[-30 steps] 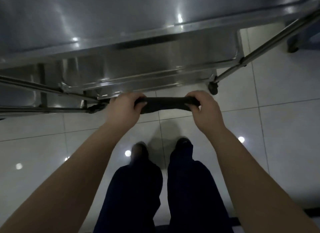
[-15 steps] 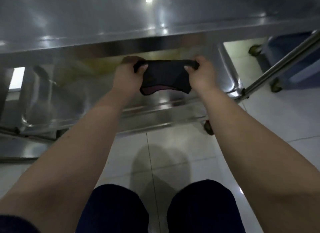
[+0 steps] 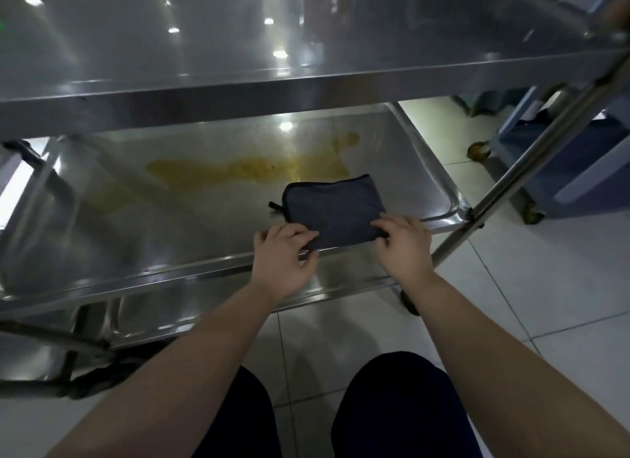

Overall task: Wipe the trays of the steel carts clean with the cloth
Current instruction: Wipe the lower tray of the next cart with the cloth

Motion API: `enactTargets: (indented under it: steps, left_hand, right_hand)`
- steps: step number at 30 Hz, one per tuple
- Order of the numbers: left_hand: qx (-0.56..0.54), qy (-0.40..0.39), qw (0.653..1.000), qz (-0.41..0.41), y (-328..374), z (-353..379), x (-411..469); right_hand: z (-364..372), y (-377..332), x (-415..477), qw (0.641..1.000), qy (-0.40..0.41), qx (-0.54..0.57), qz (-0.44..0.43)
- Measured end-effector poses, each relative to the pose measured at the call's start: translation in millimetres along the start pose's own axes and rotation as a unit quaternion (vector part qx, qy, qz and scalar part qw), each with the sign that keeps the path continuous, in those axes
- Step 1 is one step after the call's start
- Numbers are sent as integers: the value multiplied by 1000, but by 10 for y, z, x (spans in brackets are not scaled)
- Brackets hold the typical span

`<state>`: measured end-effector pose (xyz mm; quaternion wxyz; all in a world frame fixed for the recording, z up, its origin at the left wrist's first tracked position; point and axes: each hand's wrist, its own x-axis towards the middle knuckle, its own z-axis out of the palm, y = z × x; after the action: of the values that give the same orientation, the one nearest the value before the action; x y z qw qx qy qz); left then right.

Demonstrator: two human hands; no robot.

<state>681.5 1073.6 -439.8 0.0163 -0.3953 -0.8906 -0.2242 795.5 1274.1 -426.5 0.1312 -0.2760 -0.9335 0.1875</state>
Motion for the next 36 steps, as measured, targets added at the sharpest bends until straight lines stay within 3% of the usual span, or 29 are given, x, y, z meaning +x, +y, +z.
enactTargets:
  steps: [3, 5, 7, 10, 23, 36]
  left_hand:
    - [-66, 73, 995, -30, -74, -149, 238]
    - [-57, 100, 988, -101, -256, -236, 513]
    - [39, 30, 989, -136, -468, -214, 672]
    - [121, -60, 985, -108, -669, -65, 659]
    - [133, -82, 985, -72, -754, 95, 677]
    - [127, -30, 987, -91, -785, 118, 647]
  right_hand:
    - [5, -193, 178, 1000, 15, 18, -15]
    - [90, -402, 367, 998, -38, 33, -46]
    - [274, -592, 498, 991, -122, -22, -55]
    - [563, -711, 558, 970, -201, -133, -39]
    - [710, -675, 611, 965, -179, -193, -10]
    - [732, -669, 629, 958, -200, -203, -26]
